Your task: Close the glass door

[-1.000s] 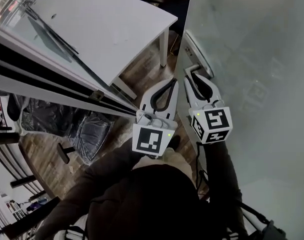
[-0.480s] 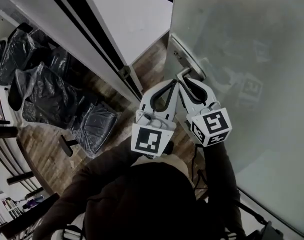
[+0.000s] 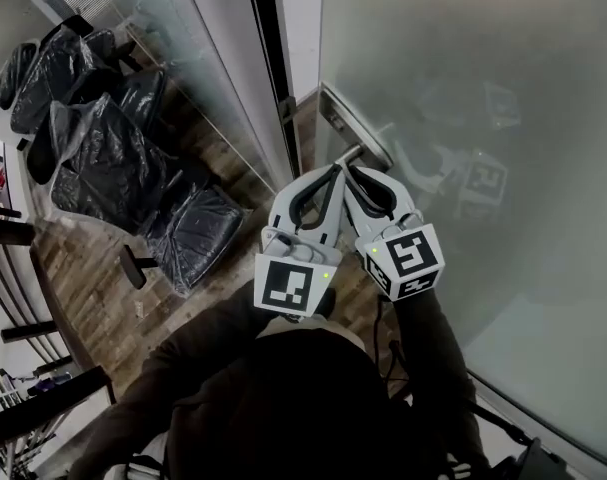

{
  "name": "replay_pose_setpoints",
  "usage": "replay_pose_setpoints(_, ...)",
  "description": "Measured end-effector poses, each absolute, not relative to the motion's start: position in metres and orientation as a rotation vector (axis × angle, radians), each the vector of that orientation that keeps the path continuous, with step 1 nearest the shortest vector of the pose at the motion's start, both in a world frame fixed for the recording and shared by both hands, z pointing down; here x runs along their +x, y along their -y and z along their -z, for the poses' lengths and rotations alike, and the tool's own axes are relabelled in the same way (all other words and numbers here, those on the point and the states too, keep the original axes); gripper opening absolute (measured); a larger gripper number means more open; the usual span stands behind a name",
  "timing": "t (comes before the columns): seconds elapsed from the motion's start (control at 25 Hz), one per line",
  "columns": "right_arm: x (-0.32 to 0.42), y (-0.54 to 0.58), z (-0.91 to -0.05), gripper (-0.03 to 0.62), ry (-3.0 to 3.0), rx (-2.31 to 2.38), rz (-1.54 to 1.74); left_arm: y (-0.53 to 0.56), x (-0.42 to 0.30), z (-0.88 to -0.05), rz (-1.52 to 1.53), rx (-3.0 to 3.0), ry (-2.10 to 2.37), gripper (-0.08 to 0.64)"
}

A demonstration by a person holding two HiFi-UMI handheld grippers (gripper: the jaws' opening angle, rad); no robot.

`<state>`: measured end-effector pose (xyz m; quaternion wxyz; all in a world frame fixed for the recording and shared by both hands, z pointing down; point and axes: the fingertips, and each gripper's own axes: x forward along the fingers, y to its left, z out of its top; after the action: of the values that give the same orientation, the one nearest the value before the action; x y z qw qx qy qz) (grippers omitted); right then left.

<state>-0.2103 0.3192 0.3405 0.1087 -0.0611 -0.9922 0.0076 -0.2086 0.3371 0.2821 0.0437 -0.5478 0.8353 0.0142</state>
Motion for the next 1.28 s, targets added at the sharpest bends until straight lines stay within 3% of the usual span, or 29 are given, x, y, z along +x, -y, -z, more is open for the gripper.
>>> replay_pose_setpoints(1.28, -0.191, -0.393, -0.343, 0.067, 2.908, -0.304, -0.042, -0.409, -0.193, -0.273, 0.013, -1.645, -2.538, -0.003)
